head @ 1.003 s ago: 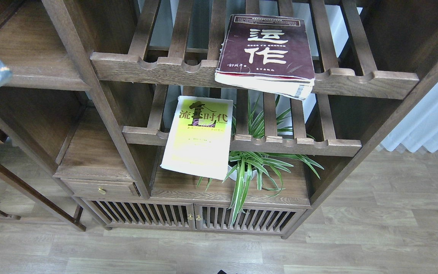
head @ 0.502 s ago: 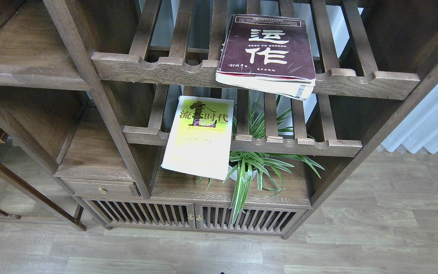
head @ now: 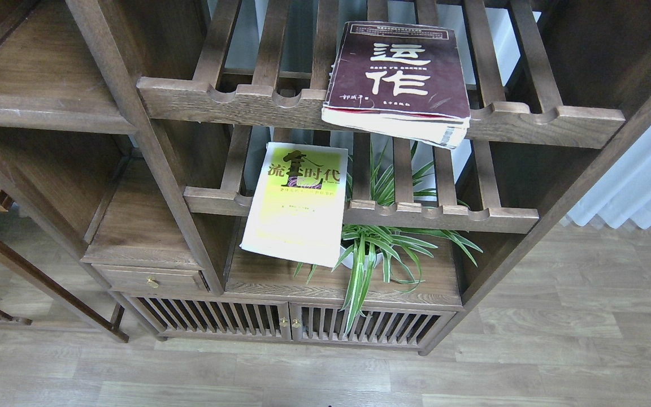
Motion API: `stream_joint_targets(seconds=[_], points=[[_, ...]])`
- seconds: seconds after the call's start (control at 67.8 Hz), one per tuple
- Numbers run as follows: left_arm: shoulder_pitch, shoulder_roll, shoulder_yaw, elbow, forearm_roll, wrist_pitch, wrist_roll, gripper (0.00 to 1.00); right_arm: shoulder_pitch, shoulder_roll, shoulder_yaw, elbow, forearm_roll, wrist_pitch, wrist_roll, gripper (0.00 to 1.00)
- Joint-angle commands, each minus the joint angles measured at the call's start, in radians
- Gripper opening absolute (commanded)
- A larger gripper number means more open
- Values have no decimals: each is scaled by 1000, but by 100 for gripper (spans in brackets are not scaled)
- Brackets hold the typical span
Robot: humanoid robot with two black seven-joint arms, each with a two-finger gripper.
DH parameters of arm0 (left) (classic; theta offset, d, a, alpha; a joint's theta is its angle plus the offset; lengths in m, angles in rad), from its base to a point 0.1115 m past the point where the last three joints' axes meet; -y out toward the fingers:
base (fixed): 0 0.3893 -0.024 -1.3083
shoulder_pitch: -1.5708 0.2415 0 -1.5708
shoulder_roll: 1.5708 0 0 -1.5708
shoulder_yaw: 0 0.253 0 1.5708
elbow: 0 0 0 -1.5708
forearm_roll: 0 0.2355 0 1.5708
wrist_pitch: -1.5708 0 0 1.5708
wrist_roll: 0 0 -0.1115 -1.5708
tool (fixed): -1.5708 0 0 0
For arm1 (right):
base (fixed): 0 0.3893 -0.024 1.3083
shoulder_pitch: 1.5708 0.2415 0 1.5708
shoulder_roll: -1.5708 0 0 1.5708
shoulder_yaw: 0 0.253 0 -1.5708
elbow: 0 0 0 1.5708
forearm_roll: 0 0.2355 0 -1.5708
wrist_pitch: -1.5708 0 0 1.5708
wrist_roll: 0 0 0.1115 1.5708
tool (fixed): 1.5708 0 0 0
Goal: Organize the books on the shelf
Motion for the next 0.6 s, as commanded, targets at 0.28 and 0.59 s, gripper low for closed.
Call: stream_joint_targets(seconds=[0.28,0.59], points=[[-220,4,174,128,91,0,0,5,-7,-2,1,3,1,0,0,99],[-351,-10,272,232,90,0,0,5,-7,-4,1,5,1,0,20,99]])
